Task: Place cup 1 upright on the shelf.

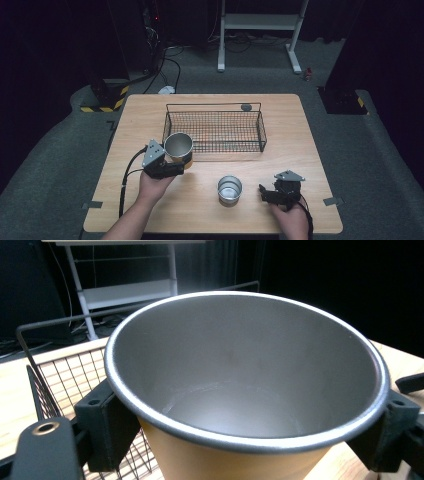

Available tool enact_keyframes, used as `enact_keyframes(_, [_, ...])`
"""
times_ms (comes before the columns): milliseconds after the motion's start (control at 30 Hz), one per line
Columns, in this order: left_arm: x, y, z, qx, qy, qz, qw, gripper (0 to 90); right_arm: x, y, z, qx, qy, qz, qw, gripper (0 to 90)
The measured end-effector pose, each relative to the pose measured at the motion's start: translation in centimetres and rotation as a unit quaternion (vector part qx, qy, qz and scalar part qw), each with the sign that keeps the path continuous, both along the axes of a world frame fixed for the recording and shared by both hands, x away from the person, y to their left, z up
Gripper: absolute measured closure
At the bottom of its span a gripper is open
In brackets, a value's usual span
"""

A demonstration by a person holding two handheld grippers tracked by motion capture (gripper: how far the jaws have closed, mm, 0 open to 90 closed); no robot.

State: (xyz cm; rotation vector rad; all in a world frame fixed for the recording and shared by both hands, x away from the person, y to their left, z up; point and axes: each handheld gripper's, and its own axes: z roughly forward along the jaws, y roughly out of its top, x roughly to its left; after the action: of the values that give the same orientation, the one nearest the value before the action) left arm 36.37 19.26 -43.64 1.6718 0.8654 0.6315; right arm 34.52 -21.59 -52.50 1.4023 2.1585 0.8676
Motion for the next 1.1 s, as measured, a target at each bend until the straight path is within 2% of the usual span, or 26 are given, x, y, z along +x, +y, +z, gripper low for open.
enact_keyframes(100, [0.1, -0.1, 0.4, -0.005, -0.001, 0.001, 1.0000, 15.0, 0.0, 0.0, 0.0, 0.000, 0.000, 0.000, 1.0000, 9.3])
enact_keyframes(267, [0.5, -0.2, 0.9, 0.001, 0.000, -0.001, 1.0000, 14.9, 0.0, 0.0, 0.0, 0.000, 0.000, 0.000, 1.0000, 9.3])
enact_keyframes(433, [1.0, -0.3, 1.1, -0.003, 0.005, -0.001, 1.0000, 14.9, 0.0, 0.0, 0.0, 0.001, -0.001, 0.000, 1.0000, 9.3])
enact_keyframes(500, [1.1, -0.2, 1.2, -0.002, 0.008, 0.002, 1.0000, 14.9, -0.1, 0.0, 0.0, 0.001, 0.000, 0.000, 1.0000, 9.3])
enact_keyframes(700, [1.8, 0.3, 1.8, -0.012, 0.011, 0.011, 0.9998, 14.9, -0.1, 0.0, 0.0, 0.003, 0.001, -0.001, 1.0000, 9.3])
enact_keyframes(833, [2.5, 0.6, 1.8, -0.020, 0.020, 0.022, 0.9994, 14.9, -0.1, 0.0, 0.0, 0.002, 0.001, 0.000, 1.0000, 9.2])
enact_keyframes(1100, [3.3, 0.6, 2.4, -0.012, 0.016, 0.030, 0.9994, 14.9, -0.1, 0.0, 0.0, 0.002, 0.002, -0.001, 1.0000, 9.3])
